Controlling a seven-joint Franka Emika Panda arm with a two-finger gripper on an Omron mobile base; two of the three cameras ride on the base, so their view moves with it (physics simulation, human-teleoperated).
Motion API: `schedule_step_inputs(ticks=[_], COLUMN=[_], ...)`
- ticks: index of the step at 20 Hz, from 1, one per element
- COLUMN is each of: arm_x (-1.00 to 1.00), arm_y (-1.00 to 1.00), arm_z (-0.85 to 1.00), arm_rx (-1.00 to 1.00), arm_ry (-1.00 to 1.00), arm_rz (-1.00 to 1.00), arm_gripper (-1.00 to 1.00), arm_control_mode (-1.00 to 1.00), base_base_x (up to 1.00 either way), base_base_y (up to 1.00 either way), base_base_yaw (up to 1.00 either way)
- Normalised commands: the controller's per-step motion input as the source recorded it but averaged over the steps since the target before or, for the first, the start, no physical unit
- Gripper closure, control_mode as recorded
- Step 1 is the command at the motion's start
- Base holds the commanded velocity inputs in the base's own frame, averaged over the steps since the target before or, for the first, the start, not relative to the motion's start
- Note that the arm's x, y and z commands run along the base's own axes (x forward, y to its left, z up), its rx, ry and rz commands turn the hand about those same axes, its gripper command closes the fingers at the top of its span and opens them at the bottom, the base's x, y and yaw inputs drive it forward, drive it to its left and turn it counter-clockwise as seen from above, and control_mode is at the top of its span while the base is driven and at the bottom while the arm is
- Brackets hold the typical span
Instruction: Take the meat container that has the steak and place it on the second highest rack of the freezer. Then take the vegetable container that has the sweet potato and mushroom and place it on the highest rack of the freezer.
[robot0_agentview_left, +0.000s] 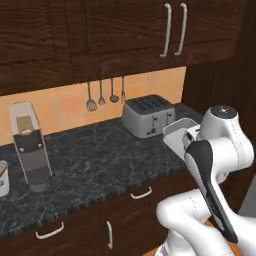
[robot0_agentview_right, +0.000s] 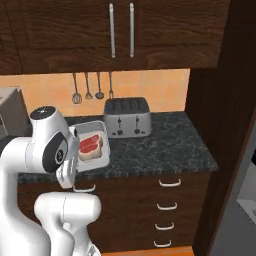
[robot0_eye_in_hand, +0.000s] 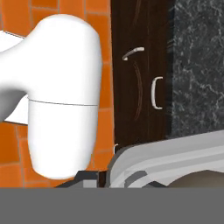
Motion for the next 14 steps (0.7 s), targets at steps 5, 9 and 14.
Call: schedule_step_inputs(ticks=[5, 9, 14], arm_x=[0.00, 0.00, 0.00], arm_y=[0.00, 0.00, 0.00], arm_z=[0.00, 0.00, 0.00], arm_rx=[0.00, 0.00, 0.00], arm_ry=[0.00, 0.00, 0.00], arm_rz=[0.00, 0.00, 0.00], arm_gripper=[1.00, 1.00, 1.00], arm_control_mode=[1.00, 1.00, 1.00], base_base_x=[-0.30, -0.18, -0.20], base_base_y=[0.00, 0.00, 0.00], base_base_yaw=[-0.74, -0.75, -0.75])
